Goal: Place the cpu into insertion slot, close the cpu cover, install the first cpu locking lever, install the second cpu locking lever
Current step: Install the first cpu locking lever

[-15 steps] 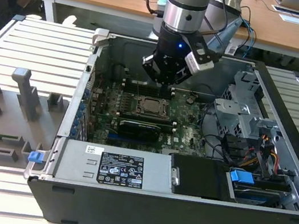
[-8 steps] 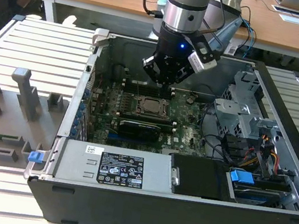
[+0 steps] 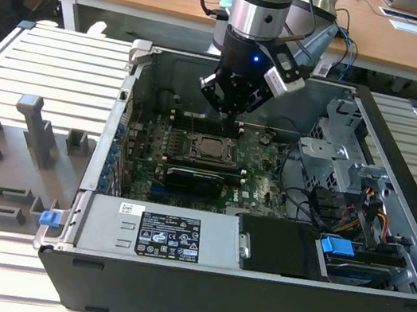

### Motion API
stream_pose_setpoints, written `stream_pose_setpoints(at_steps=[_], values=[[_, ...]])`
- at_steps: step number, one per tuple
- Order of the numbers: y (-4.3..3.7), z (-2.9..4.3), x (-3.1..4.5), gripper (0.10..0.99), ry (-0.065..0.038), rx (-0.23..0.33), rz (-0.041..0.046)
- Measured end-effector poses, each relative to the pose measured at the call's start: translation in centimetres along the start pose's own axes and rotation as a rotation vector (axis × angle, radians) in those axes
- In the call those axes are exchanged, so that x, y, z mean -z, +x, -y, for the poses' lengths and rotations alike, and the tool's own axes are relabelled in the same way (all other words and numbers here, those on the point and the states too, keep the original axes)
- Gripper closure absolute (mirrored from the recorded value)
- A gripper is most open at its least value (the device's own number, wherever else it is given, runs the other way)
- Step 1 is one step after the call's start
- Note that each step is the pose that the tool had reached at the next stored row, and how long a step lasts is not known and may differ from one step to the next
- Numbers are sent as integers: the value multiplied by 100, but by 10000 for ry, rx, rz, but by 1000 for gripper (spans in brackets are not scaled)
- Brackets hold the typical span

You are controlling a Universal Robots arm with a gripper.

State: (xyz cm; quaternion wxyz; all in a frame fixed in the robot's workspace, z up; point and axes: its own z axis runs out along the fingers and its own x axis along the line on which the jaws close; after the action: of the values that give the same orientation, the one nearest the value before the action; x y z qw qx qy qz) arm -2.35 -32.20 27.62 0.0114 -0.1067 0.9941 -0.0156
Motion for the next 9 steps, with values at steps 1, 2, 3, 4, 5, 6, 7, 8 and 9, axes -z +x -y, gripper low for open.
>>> stream_pose_setpoints(at_steps=[1,2,3,4,5,6,7,8,9], values=[[0,0,1,980,3,0,-2],[3,-1,1,980,3,-2,-2],[34,-8,1,980,3,1,-1],[58,-13,2,980,3,1,-2],[80,-17,2,980,2,0,-1],[125,-27,4,980,3,0,-1],[157,-34,4,980,3,1,-2],[177,-38,5,980,3,1,-2],[198,-43,6,980,3,0,-2]])
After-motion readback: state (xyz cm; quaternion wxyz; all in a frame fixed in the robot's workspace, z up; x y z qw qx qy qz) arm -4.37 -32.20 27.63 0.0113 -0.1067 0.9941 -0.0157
